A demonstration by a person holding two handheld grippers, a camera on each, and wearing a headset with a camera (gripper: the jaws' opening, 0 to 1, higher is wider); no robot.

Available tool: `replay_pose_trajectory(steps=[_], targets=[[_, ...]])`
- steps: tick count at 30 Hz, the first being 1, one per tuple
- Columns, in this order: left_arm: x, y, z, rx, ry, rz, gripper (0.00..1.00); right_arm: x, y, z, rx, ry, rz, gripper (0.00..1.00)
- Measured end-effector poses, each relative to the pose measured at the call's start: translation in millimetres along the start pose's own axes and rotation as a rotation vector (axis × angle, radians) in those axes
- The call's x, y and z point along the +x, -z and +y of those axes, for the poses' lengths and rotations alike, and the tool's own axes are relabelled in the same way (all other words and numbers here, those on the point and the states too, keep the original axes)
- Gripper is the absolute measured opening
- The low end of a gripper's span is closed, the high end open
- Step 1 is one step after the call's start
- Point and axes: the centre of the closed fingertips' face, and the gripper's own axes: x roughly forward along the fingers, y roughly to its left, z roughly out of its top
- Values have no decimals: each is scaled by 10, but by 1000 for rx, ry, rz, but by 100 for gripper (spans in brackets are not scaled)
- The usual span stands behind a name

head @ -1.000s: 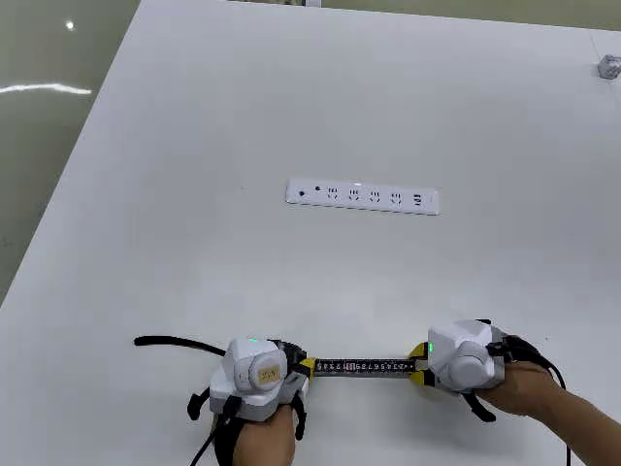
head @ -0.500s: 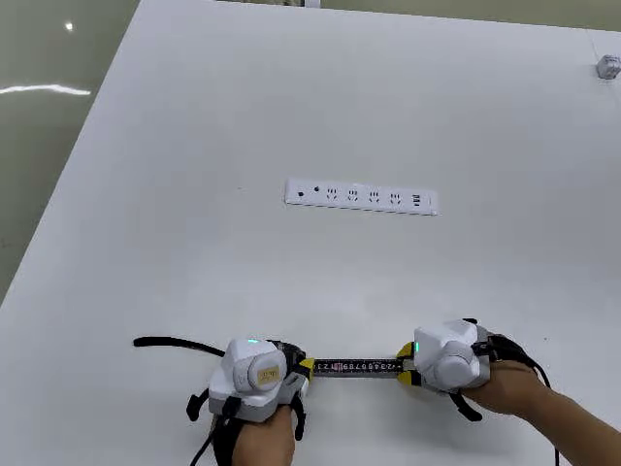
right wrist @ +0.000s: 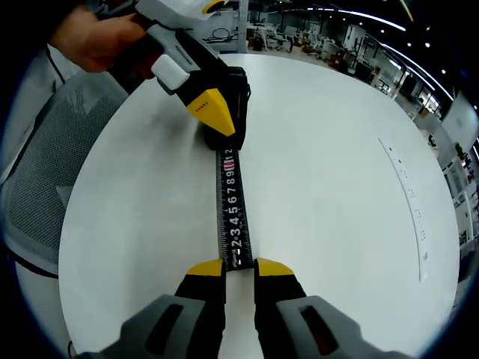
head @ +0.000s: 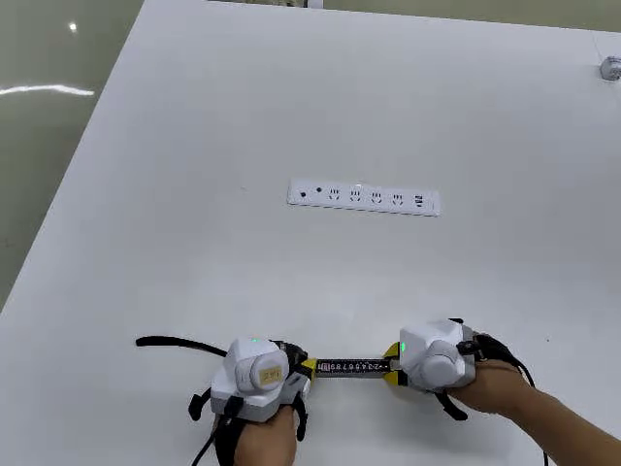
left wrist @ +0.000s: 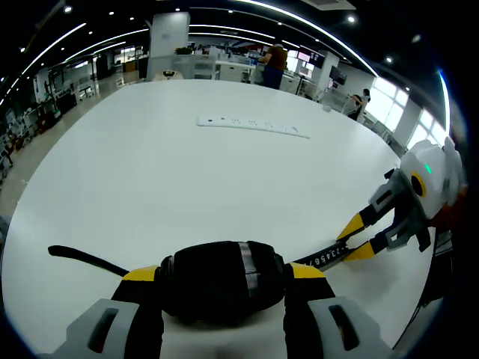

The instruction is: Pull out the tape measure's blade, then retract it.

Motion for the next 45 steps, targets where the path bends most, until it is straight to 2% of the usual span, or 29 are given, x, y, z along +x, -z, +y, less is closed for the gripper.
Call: replay_pose_trajectory(steps=[23, 28, 45], targets=[[-8, -1, -8, 8, 6, -3, 62, 85, -158, 23, -8, 22, -31, 13], [6, 4, -3, 9, 7, -2, 62, 116, -232, 36, -19, 34, -43, 13], [-1, -2, -7, 14, 9, -2, 62, 223, -429, 61, -22, 30, -71, 12]])
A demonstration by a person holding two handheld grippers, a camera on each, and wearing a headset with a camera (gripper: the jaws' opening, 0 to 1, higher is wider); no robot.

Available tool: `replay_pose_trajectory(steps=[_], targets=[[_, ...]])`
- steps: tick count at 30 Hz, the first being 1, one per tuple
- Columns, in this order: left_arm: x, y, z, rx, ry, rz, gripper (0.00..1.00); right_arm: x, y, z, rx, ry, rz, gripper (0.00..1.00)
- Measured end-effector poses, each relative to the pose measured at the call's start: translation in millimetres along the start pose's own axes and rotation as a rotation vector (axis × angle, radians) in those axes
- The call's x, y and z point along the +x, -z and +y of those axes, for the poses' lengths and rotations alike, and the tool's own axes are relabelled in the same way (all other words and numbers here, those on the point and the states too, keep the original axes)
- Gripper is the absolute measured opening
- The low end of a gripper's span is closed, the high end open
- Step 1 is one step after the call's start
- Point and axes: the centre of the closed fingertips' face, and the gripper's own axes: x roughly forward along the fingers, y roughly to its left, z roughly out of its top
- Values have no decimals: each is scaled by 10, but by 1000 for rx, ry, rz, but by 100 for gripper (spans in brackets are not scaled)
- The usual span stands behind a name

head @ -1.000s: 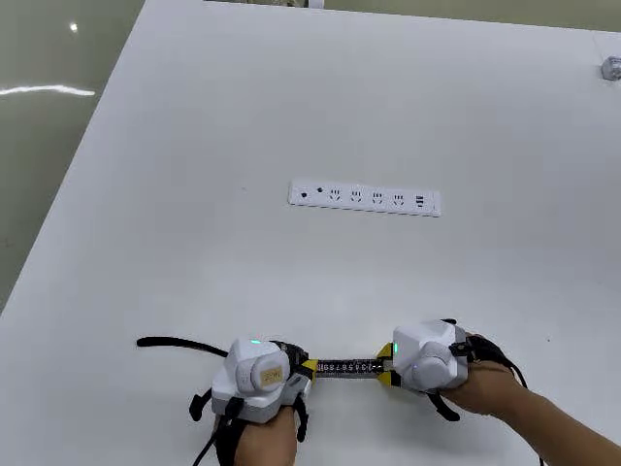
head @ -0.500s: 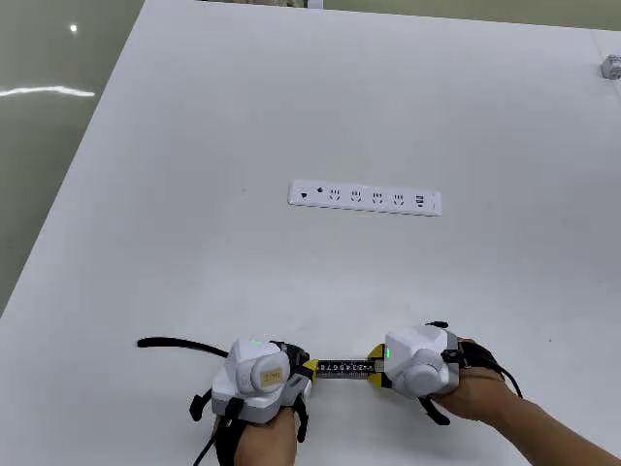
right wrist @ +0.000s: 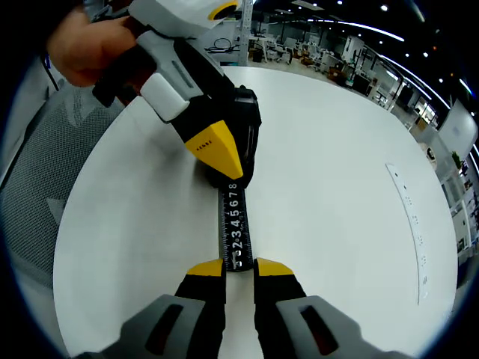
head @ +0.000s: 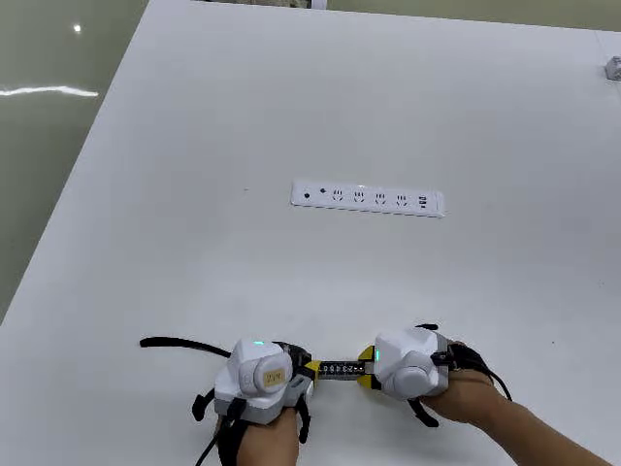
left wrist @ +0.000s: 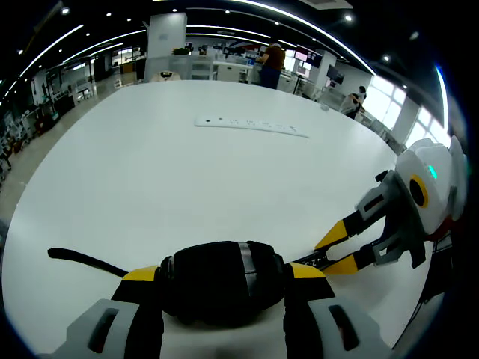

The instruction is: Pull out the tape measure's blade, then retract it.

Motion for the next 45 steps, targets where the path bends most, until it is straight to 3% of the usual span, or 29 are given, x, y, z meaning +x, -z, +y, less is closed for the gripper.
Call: replay_pose_trajectory(steps=[22, 45], targets=[[9, 1, 3, 6, 6, -1, 62, 137, -223, 27, -6, -8, -27, 12], [0, -6, 2, 10, 8, -4, 62, 218, -330, 39, 19, -36, -39, 12]])
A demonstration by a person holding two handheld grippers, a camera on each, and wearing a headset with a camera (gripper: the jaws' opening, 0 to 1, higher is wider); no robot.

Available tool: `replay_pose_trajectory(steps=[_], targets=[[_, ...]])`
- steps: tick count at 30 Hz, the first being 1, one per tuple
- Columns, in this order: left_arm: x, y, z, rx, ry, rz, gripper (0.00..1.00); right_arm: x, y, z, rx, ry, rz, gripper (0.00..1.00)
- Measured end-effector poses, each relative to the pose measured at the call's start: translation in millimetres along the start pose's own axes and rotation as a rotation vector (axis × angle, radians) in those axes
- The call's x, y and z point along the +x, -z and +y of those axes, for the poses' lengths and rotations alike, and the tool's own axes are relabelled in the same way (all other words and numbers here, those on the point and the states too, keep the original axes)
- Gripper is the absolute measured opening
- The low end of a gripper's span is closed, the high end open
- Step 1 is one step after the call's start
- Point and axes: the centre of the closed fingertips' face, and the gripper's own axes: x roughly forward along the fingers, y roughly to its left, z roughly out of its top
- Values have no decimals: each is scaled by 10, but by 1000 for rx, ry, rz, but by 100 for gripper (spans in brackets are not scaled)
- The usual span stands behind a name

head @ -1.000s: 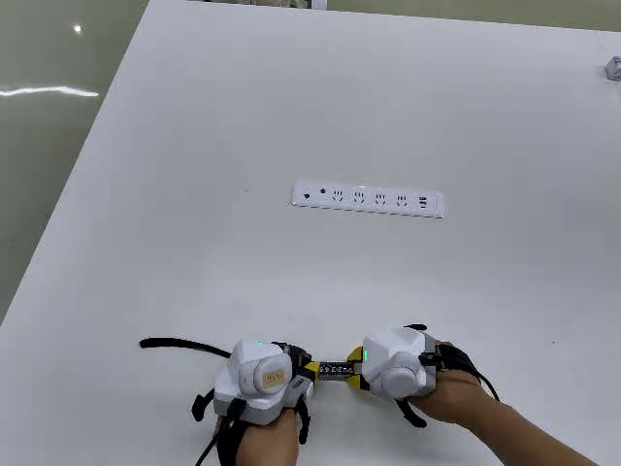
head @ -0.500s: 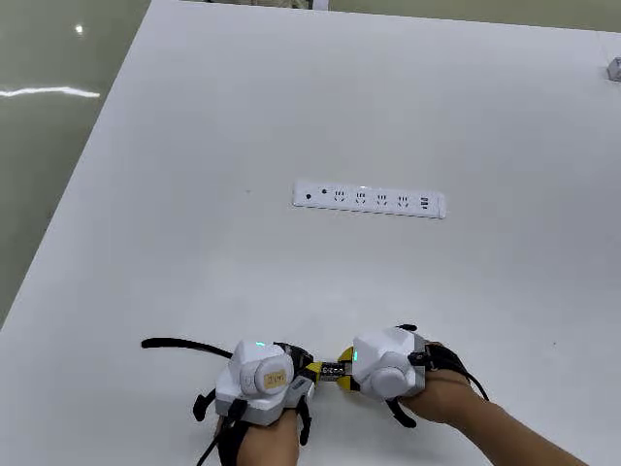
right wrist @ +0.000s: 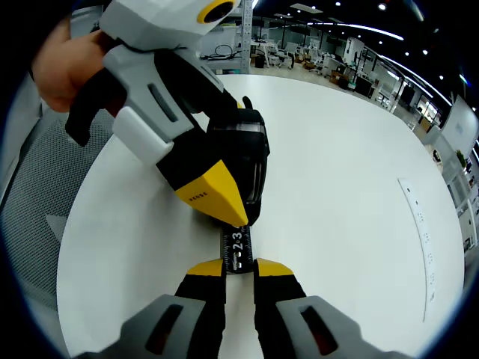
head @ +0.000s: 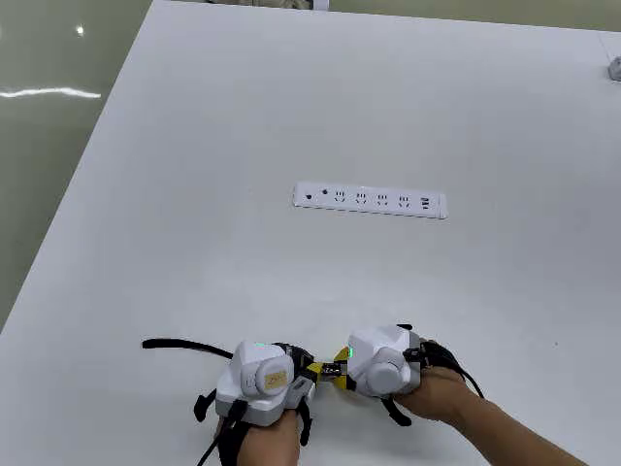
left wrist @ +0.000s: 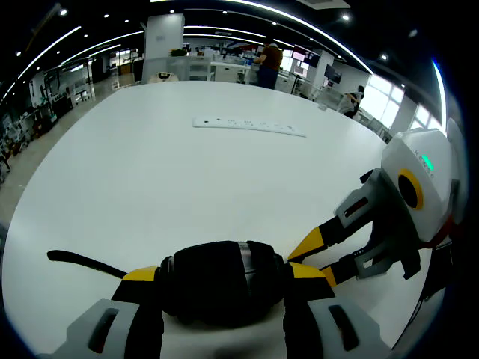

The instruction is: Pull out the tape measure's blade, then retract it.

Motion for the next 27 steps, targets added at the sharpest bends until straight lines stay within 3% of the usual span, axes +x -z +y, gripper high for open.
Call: replay_pose_trajectory(steps=[27], targets=[[2, 3, 2, 11, 2, -2, 61, 44, -63, 12, 19, -21, -29, 13]])
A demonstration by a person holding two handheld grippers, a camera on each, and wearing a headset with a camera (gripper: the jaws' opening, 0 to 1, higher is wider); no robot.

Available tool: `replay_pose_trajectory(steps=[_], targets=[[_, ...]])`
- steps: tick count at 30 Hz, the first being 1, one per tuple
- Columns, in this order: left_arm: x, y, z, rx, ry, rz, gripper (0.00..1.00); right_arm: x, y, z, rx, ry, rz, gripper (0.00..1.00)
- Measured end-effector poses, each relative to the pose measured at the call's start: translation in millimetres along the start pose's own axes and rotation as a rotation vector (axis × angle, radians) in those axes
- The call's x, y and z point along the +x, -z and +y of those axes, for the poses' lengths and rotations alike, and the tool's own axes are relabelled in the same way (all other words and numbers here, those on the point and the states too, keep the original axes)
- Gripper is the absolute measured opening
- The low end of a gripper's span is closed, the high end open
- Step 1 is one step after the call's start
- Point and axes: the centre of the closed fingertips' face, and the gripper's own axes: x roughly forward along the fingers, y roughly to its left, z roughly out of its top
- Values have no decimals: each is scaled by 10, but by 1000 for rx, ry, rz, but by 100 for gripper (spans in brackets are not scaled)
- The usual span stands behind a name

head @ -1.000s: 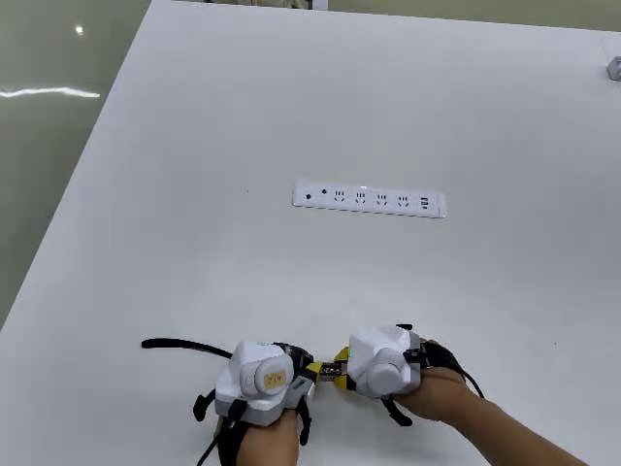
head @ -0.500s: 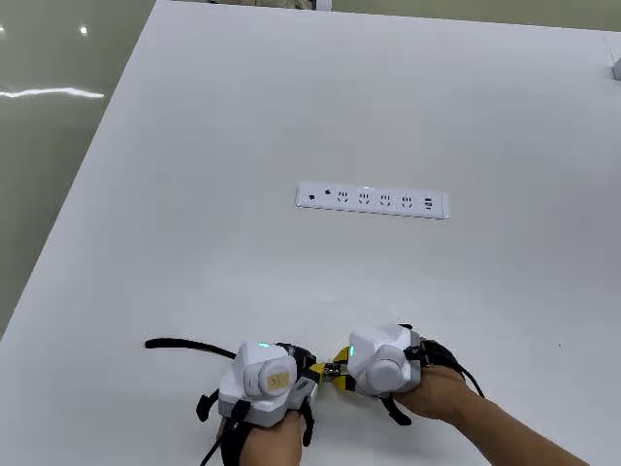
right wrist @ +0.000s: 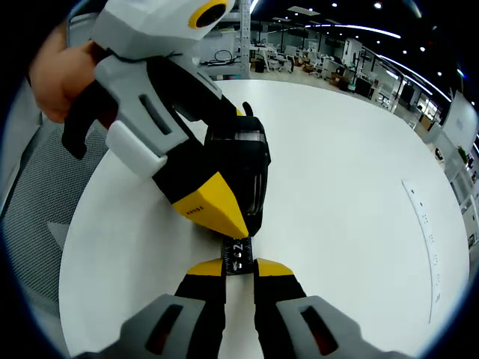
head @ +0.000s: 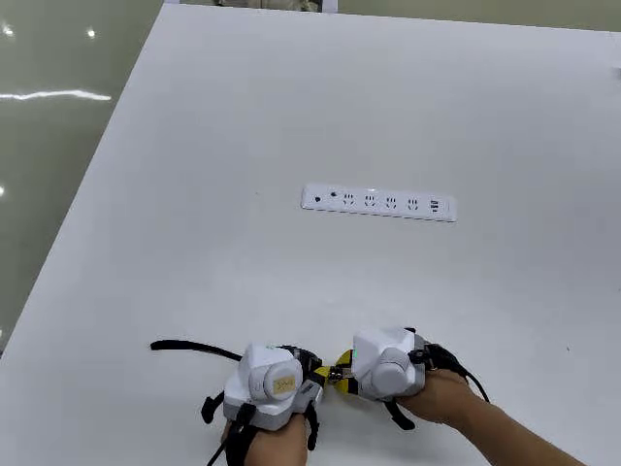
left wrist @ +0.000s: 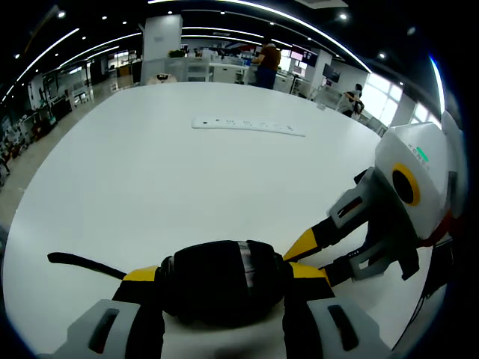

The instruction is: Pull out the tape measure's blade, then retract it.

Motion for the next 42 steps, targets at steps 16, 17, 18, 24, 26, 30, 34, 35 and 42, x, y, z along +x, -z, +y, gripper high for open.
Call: replay_pose_trajectory(steps=[16, 17, 18, 24, 26, 30, 34, 35, 42], targets=[[-1, -1, 0, 7, 6, -6, 61, 63, -91, 7, 33, 5, -33, 13], [-1, -3, -1, 7, 7, -5, 61, 62, -96, 6, 36, 5, -35, 13], [-4, -3, -2, 7, 7, -5, 61, 65, -97, 5, 38, 5, -37, 13], [-5, -12, -2, 5, 9, -6, 61, 86, -125, 3, 40, 8, -43, 13], [-5, -10, -2, 4, 11, -5, 61, 91, -132, 4, 39, 7, -45, 13], [4, -7, 1, 5, 13, -6, 61, 102, -144, 10, 33, 6, -51, 13], [-1, -12, 1, 5, 16, -6, 61, 115, -152, 12, 21, 3, -60, 13], [1, -12, 2, 4, 17, -5, 61, 115, -156, 14, 18, 2, -62, 13], [7, -18, 3, 7, 19, -6, 61, 125, -181, 23, -6, -10, -71, 13]])
